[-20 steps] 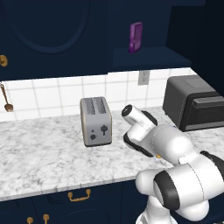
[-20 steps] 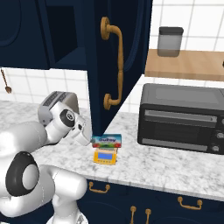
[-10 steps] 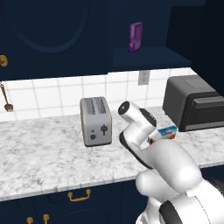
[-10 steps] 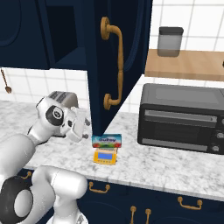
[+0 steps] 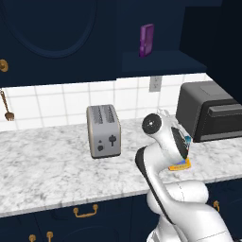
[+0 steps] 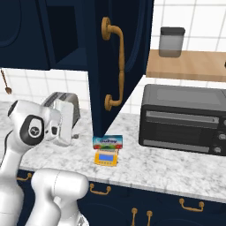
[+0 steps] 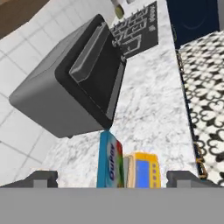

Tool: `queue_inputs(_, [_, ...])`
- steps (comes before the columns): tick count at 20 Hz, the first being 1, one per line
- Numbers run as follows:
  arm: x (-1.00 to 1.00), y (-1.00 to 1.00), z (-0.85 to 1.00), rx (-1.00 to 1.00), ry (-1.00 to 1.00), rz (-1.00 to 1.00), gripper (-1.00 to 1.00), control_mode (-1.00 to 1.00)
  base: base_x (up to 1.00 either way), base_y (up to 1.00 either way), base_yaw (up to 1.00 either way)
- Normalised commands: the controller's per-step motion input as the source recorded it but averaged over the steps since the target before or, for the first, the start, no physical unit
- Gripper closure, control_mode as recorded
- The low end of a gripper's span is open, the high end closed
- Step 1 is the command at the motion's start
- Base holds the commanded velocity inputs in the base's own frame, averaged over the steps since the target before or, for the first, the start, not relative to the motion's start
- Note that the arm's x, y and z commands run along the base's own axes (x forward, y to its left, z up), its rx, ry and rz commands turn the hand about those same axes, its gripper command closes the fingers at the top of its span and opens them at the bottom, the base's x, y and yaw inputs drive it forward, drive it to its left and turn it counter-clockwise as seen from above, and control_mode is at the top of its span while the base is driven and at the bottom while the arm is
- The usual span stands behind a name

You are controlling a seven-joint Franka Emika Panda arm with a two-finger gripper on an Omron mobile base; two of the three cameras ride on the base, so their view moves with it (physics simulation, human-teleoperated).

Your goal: Pick the boxed food and place it on the digital scale for weighing, and close the cabinet.

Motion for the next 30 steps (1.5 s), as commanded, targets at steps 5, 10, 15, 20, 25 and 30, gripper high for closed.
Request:
queue_inputs(5, [-0.84, 0.00, 0.63, 0.18, -0.51, 0.00, -1.00, -1.00, 0.00, 0.00, 0.00])
queue_inputs(10, [-0.88, -0.14, 0.44, 0.07, -0.42, 0.00, -1.00, -1.00, 0.00, 0.00, 0.00])
queue_inputs(15, [-1.00, -0.66, -0.20, 0.03, -0.29, -0.07, -1.00, -1.00, 0.00, 0.00, 0.00])
queue_inputs(20, [-1.00, -0.87, -0.70, 0.09, -0.70, 0.01, -1.00, -1.00, 0.00, 0.00, 0.00])
queue_inputs(25, [-0.33, -0.99, -0.99, 0.18, -0.65, 0.28, -1.00, -1.00, 0.00, 0.00, 0.00])
queue_inputs(30, [0.03, -0.78, -0.97, 0.16, -0.80, 0.39, -1.00, -1.00, 0.00, 0.00, 0.00])
